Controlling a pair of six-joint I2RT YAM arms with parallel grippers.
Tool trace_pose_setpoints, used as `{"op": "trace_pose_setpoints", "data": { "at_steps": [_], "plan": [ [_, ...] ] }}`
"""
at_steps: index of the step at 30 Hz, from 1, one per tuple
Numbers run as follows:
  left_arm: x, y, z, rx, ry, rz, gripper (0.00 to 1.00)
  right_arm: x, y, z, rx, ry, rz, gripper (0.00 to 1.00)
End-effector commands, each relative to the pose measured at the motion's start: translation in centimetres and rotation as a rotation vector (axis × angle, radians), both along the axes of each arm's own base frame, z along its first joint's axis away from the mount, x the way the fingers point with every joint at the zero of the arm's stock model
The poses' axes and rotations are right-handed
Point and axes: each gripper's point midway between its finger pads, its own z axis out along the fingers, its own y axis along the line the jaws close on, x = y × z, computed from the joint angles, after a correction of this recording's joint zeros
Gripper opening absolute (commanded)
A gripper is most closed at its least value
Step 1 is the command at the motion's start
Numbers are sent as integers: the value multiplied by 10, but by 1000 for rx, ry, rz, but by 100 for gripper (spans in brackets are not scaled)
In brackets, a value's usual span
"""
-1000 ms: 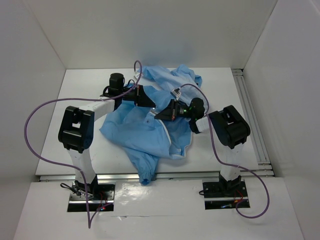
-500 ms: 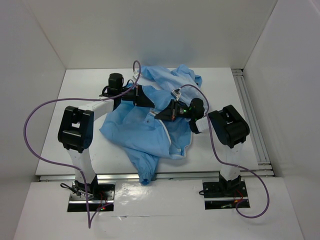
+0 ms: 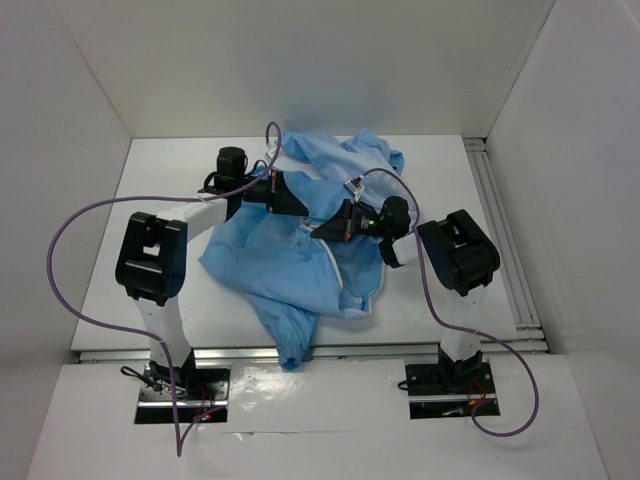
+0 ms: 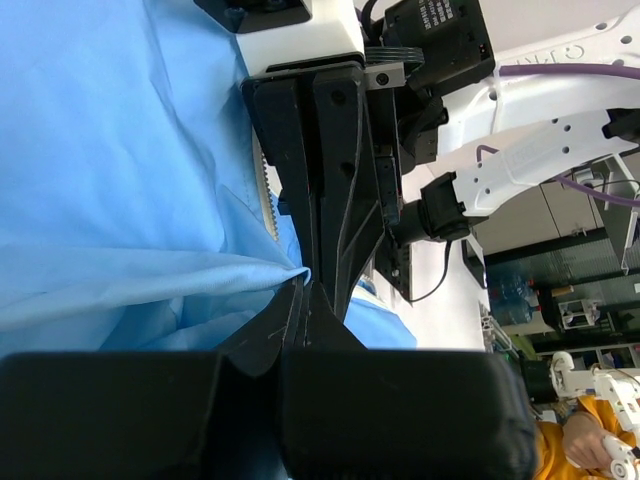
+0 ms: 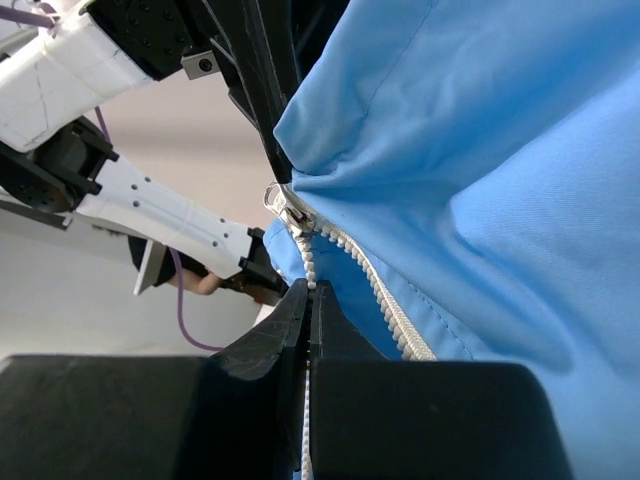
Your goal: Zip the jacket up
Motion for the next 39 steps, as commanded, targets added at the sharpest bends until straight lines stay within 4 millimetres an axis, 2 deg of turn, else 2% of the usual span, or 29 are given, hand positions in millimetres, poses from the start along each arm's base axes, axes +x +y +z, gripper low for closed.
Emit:
{"op": "trace_pose_setpoints", "data": {
  "at_steps": [1,7,9,10,12,15,17,21,27,31,39],
  "plan": [
    [11,12,35,-31,-137,10,0,-12,-11,36,95,-380,16,0],
    [13,12,44,-41,-154,22,0,-6,-10,26,41,-368,7,0],
    [13,12,45,-43,-149,23,0,-4,-9,17,6,-327,7,0],
    [11,12,49,-45,-160,23,0,0,-9,11,-13,-341,-8,0],
    [11,12,48,-43,-146,23,0,8,-9,10,-53,-318,-33,0],
    [10,13,48,-35,-150,30,0,15,-4,-1,-142,-353,-60,0],
    [9,13,47,-33,-140,30,0,19,-6,-10,-197,-318,-83,0],
    [9,13,47,-33,-139,30,0,19,-3,-7,-209,-340,-81,0],
    [9,14,46,-21,-146,35,0,18,-5,-19,-232,-309,-84,0],
    [7,14,44,-16,-136,34,0,25,-7,-27,-273,-302,-108,0],
    [8,15,41,-3,-130,54,0,37,-15,-29,-369,-314,-185,0]
  ]
}}
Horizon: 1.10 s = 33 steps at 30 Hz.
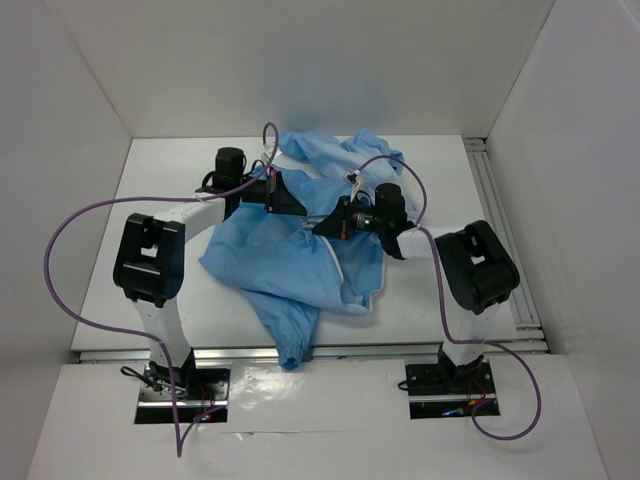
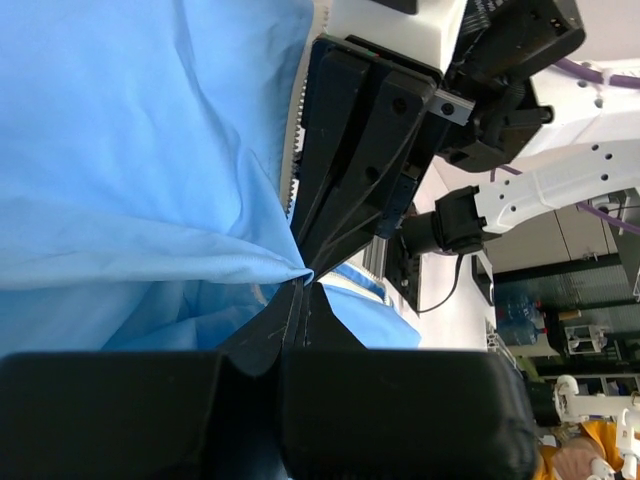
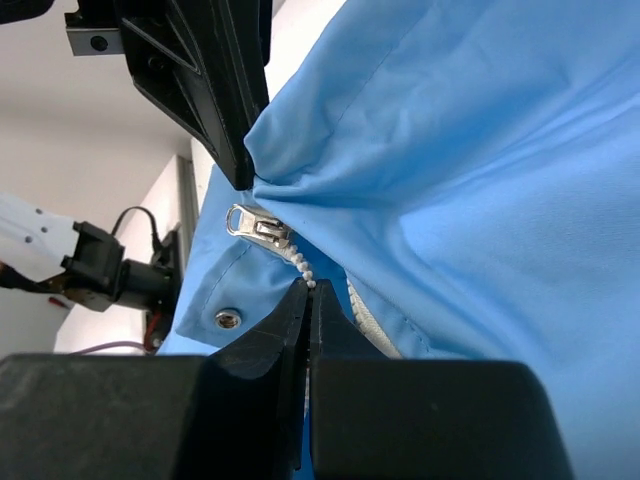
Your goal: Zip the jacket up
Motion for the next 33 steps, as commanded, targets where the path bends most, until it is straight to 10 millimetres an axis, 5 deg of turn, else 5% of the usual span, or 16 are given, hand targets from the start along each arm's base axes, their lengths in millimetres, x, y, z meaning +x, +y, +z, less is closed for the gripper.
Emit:
{"op": "trace_pose_setpoints", "data": {
  "at_steps": [1,3,12,21,27,33],
  "plan": [
    [3,10,45,-34,-146,-1,0,11,-13,-10,-88,16,-85,0],
    [4,11,45,-30,-147,7,0,12,-15,-13,-111,15,-99,0],
    [9,11,43,-12,-123,43,0,10,-18,0,-206,-28,-137,37],
    [10,7,46,-11,-133,42,0,12,-31,29,-309,-85,-301,40],
    [12,7,42,-3,-114,52,0,19,-19,61,-355,-135,-456,63],
    [16,8,41,13,-106,73,0,19,-1,76,-335,-85,-605,51]
  ]
}}
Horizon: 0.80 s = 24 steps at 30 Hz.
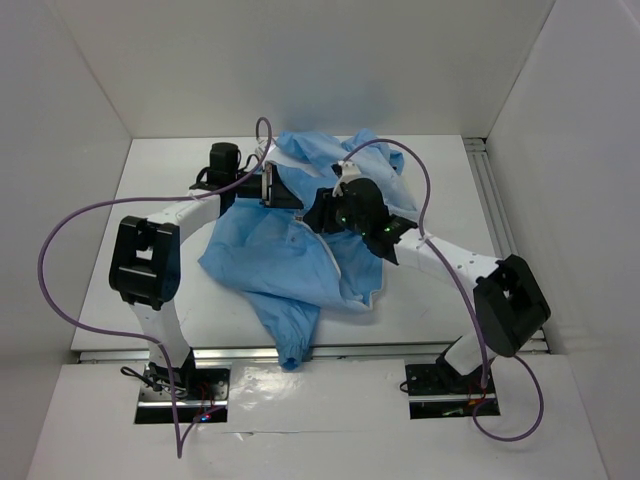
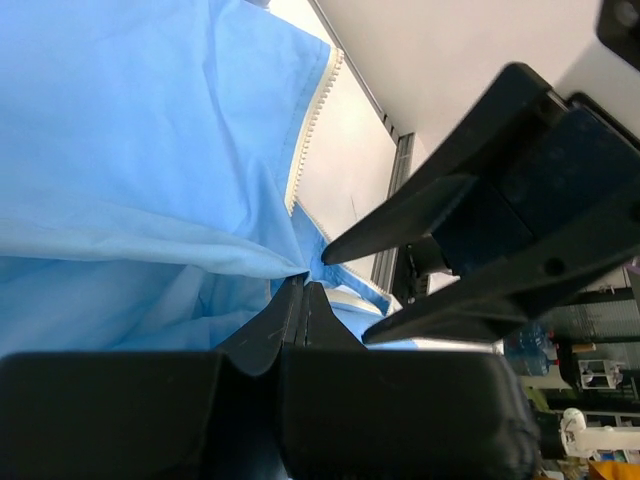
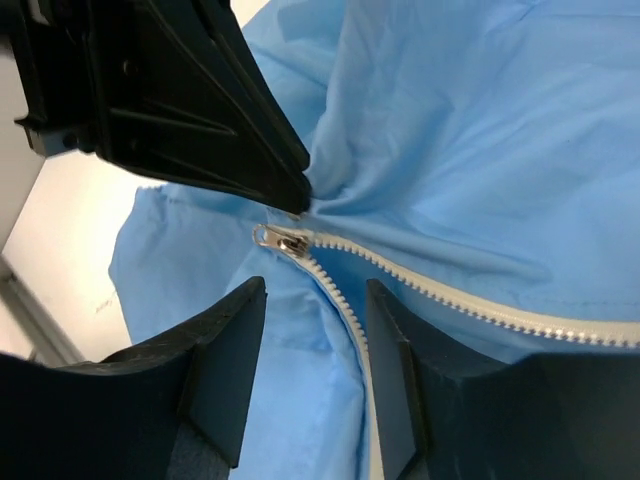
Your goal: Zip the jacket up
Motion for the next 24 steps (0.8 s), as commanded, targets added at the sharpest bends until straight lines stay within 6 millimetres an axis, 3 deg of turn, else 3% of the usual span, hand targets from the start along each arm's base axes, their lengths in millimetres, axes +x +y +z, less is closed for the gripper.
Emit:
{"op": "trace_pose_setpoints", "data": {
  "at_steps": [1,7,9,12,24],
  "plan": [
    [5,0,31,-10,-107,0,0,13,-7,23,5,-33,-169,53],
    [5,0,36,-10,-126,-2,0,8,18,32,-16,-72,-195,57],
    [4,0,35,-8,-116,-2,0,8,19,37,-22,-87,-218,63],
    [5,0,35,-4,-117,6,0,9,25,37,-49,-91,-243,63],
    [5,0,35,-4,-117,6,0,10,38,23,-146,-79,-303,63]
  ]
}}
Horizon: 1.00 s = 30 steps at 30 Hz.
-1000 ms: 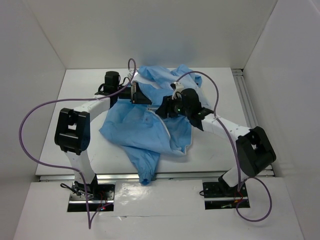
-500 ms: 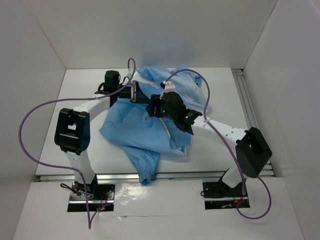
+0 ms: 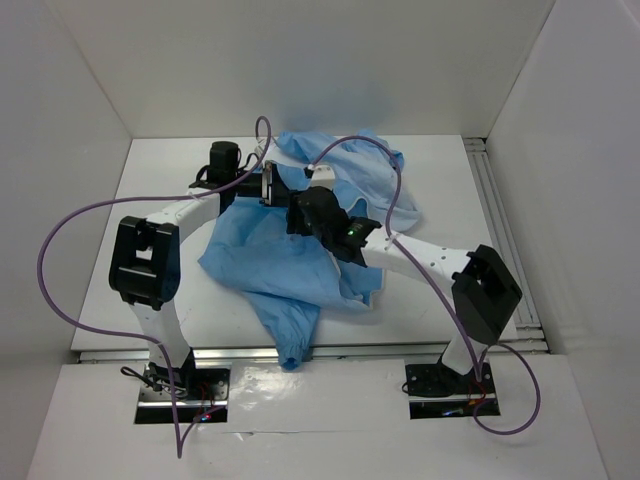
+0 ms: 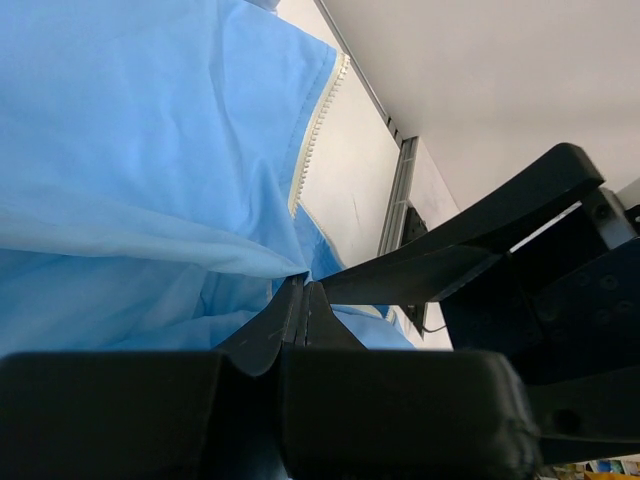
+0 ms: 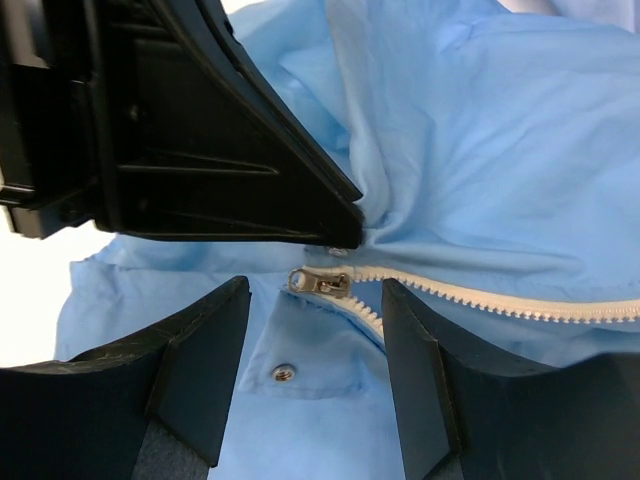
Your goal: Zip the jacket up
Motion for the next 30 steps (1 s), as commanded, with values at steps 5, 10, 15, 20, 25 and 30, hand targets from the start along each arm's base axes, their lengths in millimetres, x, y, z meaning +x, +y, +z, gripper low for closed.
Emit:
{"op": "trace_pose_setpoints", "data": {
  "at_steps": [5,10,15,20,25,30],
  "plan": [
    [2,-1,34,-17,-130,-14,0,7,3,14,-2,-23,-45,59],
    [2,-1,34,-17,-130,-14,0,9,8,6,-17,-6,-37,58],
    [3,-1,35,-19,-139,-14,0,11,13,10,-4,-10,-27,58],
    [3,-1,35,-19,-139,-14,0,14,12,5,-30,-1,-43,51],
    [1,-1,36,-23,-139,-22,0,14,9,6,-33,-4,-52,45],
    [1,-1,36,-23,-139,-22,0,13,8,4,-49,-1,-48,43]
  ]
}}
